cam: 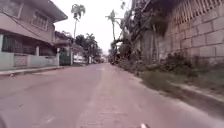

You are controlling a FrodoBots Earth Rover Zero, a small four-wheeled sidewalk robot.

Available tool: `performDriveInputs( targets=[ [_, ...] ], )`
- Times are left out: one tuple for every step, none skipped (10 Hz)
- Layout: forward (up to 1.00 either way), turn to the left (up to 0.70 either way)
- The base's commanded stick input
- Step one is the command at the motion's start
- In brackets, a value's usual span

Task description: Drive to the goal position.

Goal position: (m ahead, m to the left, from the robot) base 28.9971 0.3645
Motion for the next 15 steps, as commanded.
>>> performDriveInputs(
  targets=[
    [1.0,0.0],
    [1.0,0.0],
    [1.0,0.0],
    [1.0,0.0],
    [1.0,0.0],
    [1.0,0.0],
    [1.0,0.0],
    [1.0,0.0],
    [1.0,0.0],
    [1.0,0.0],
    [1.0,0.0],
    [1.0,0.0],
    [1.0,0.0],
    [1.0,0.0],
    [1.0,0.0]
  ],
)
